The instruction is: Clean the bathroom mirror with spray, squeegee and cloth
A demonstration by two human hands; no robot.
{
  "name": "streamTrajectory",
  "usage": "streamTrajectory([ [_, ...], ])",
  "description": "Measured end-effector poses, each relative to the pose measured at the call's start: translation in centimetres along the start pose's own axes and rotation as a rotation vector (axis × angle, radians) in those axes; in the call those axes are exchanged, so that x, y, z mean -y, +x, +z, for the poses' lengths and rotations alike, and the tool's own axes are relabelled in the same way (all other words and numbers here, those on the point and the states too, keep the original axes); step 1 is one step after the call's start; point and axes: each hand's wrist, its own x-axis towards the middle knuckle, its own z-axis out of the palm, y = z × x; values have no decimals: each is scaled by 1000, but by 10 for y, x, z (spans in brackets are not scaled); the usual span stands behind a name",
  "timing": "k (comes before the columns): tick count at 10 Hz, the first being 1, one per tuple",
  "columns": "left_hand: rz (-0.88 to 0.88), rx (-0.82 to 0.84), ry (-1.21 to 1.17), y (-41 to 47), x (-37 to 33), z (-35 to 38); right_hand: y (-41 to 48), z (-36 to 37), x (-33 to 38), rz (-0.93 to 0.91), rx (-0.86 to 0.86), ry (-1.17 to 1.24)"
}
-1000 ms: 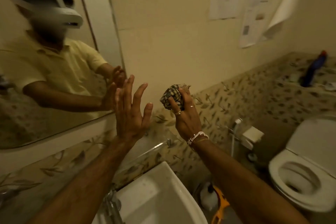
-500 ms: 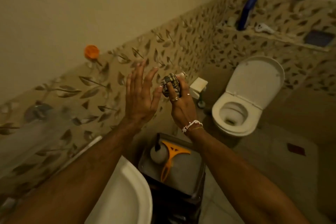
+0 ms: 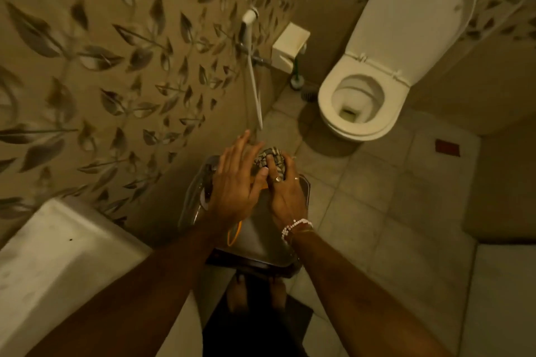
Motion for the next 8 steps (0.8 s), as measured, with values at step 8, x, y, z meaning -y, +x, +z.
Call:
streamTrajectory([
  [8, -170, 212, -105, -40, 42, 90, -33, 90, -49, 395, 377, -163],
])
